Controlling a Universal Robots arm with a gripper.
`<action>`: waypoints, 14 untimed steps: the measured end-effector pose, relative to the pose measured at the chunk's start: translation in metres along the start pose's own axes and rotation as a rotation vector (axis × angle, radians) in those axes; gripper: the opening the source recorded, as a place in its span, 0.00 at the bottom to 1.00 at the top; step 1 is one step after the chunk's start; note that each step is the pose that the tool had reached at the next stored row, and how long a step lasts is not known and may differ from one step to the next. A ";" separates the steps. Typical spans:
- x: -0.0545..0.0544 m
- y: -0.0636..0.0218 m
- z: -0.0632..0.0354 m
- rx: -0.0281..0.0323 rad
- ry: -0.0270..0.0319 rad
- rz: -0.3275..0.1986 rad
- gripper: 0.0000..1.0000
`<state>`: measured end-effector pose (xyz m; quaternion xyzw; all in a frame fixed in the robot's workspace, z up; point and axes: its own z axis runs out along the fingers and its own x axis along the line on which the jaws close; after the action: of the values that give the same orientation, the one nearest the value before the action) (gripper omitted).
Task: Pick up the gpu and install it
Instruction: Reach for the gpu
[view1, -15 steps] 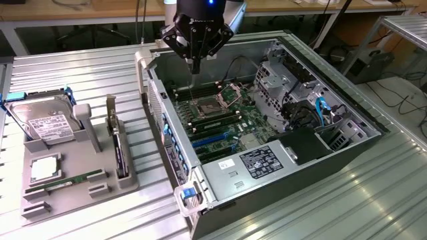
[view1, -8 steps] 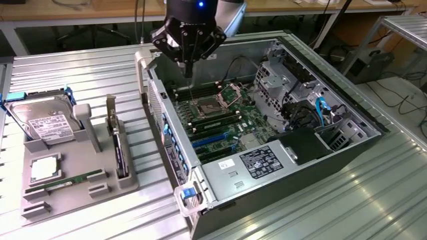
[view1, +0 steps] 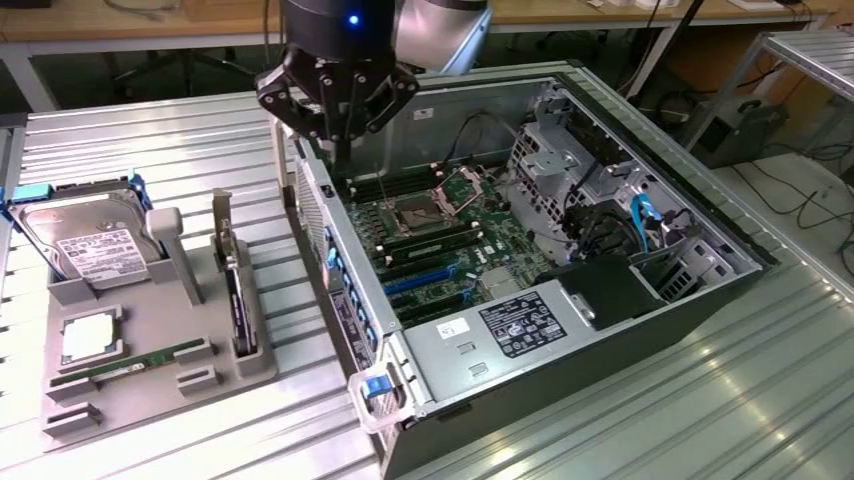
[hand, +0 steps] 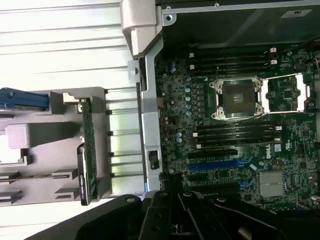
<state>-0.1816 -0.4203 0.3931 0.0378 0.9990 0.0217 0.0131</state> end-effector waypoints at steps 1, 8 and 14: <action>0.005 -0.0015 -0.0001 0.0001 0.0000 0.000 0.11; 0.042 -0.0106 0.0022 0.0022 -0.0002 0.000 0.11; 0.071 -0.0141 0.0076 0.0080 -0.0005 0.000 0.11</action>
<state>-0.2532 -0.4287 0.3831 0.0378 0.9990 0.0177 0.0132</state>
